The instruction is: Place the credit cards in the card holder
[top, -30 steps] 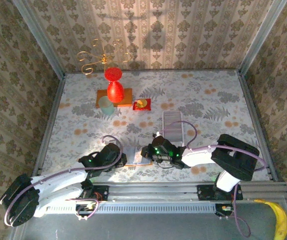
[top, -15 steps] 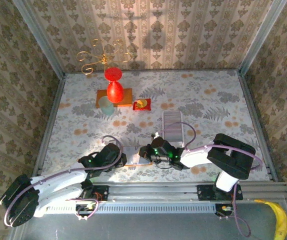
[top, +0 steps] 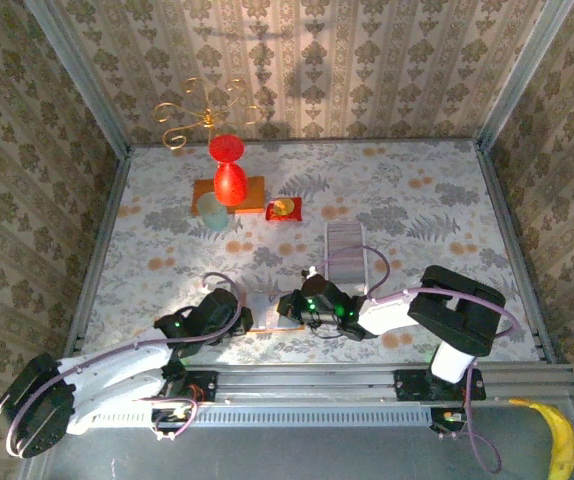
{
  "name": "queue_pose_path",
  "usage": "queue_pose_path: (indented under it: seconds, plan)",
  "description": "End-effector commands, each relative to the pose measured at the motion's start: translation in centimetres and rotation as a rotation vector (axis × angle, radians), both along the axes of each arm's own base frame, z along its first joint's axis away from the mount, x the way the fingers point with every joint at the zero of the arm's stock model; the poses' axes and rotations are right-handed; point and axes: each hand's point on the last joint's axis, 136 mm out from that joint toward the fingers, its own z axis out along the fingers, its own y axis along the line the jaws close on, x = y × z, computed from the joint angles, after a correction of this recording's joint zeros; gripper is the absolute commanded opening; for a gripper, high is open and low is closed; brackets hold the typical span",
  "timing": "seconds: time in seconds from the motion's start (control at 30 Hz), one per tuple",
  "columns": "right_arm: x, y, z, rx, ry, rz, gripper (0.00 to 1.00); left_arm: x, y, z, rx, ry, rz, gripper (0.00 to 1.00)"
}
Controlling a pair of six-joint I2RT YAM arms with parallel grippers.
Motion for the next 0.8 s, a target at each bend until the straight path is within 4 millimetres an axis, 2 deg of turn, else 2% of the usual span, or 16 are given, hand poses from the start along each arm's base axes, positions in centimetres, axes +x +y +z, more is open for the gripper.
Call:
queue_pose_path:
  seconds: [0.0,0.13,0.23,0.3,0.43,0.57,0.67,0.77]
  plan:
    - [-0.7,0.5,-0.9,-0.047,0.010,0.052,0.06,-1.2,1.6,-1.9,0.059,0.059,0.017,0.32]
    - [-0.5,0.9,-0.7,-0.045,-0.003,0.067,0.07,-1.2,1.6,-2.1,0.062,0.060,0.020,0.31]
    - [-0.4,1.1,-0.6,-0.074,-0.015,0.090,0.13,-1.2,1.5,-1.9,0.060,0.065,0.020,0.31]
    - [-0.4,0.8,-0.9,-0.113,-0.014,0.098,0.23,-1.2,1.6,-1.9,0.065,0.068,0.020,0.31]
    - [-0.2,-0.4,-1.2,-0.185,-0.017,0.087,0.25,-1.1,1.9,-2.0,0.075,0.057,0.025,0.31]
    - [-0.3,-1.7,-1.3,-0.281,-0.030,0.101,0.36,-1.2,2.0,-2.2,0.091,0.062,0.020,0.31]
    - [-0.3,-2.4,-1.3,-0.333,-0.042,0.105,0.39,-1.2,2.0,-2.1,0.095,0.060,0.017,0.31]
    - [-0.3,-2.2,-1.3,-0.332,-0.045,0.118,0.38,-1.1,2.1,-2.1,0.098,0.056,0.019,0.31]
